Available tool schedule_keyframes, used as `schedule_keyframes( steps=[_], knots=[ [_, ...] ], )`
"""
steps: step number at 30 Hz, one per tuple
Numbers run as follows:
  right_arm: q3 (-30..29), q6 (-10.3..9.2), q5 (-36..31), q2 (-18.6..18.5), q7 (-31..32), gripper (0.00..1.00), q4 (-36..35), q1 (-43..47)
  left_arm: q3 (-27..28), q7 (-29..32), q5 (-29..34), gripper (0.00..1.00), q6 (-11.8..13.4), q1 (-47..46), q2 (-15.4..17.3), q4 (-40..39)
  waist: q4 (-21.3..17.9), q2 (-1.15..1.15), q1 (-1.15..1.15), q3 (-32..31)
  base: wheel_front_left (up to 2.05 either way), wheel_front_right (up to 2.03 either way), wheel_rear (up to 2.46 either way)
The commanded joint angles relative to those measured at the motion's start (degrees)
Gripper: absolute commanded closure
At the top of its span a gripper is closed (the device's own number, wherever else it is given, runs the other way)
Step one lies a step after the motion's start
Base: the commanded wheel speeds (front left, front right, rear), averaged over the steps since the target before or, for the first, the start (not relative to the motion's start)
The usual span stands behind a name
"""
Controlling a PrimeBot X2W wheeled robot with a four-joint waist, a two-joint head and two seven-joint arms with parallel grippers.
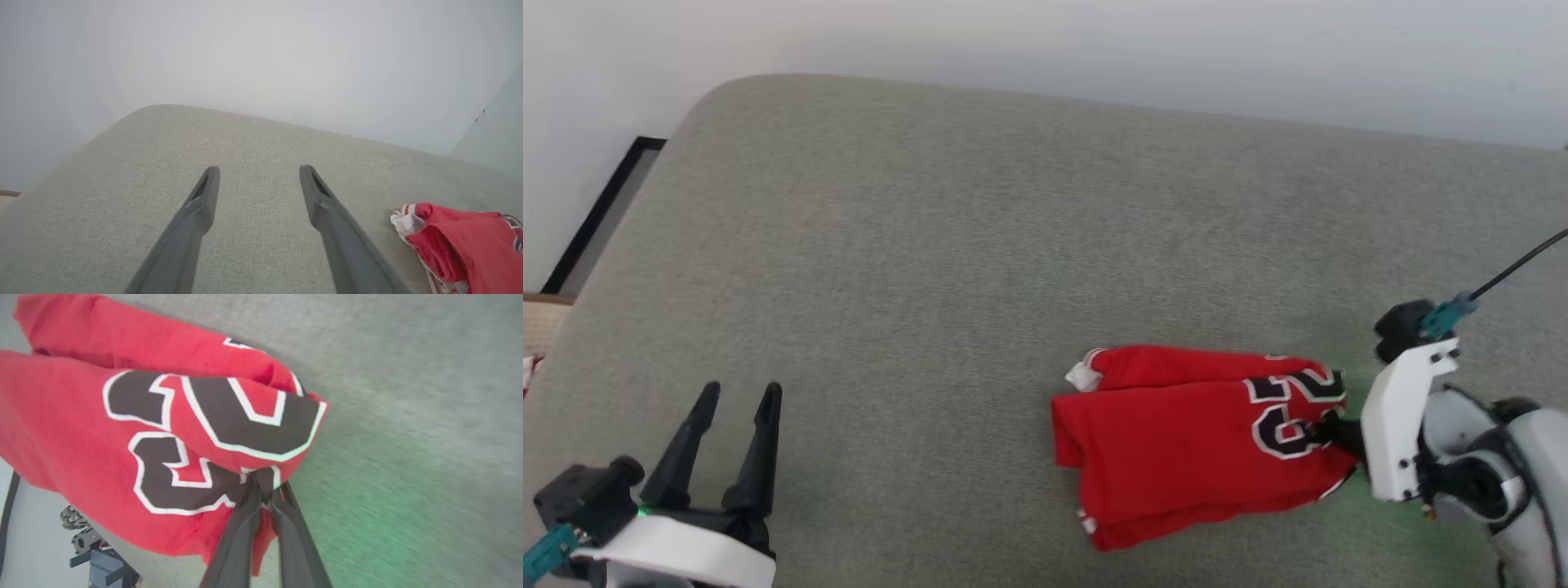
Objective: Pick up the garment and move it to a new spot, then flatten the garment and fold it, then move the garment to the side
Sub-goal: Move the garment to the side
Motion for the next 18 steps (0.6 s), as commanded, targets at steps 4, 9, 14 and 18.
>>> schedule_keyframes(
  steps=[4,9,14,18],
  knots=[
    [-2.52,-0.21,-2.27,-1.76,0.43,1.00,-2.75,-1.05,-0.87,-0.28,0.07,0.00,-0.10,-2.71,0.66,-0.63,-2.52,0.00,0.00,0.90,0.00,0.00,0.00],
    [-4.96,-0.21,-5.93,-4.26,0.23,1.00,-5.97,-2.54,-2.68,-0.28,0.89,0.00,-0.10,-5.72,1.12,-1.14,-5.69,0.00,0.00,2.39,0.00,0.00,0.00],
    [-7.15,-0.21,-9.40,-6.69,-1.20,1.00,-7.95,-4.92,-5.04,-0.29,1.75,0.00,-0.10,-9.23,1.41,-1.54,-8.70,0.00,0.00,4.14,0.00,0.00,0.00],
    [-9.11,-0.21,-11.90,-8.34,-2.43,1.00,-8.41,-6.61,-7.34,-0.29,2.45,0.00,-0.10,-12.51,1.65,-1.62,-10.70,0.00,0.00,5.50,0.00,0.00,0.00]
  ],
)
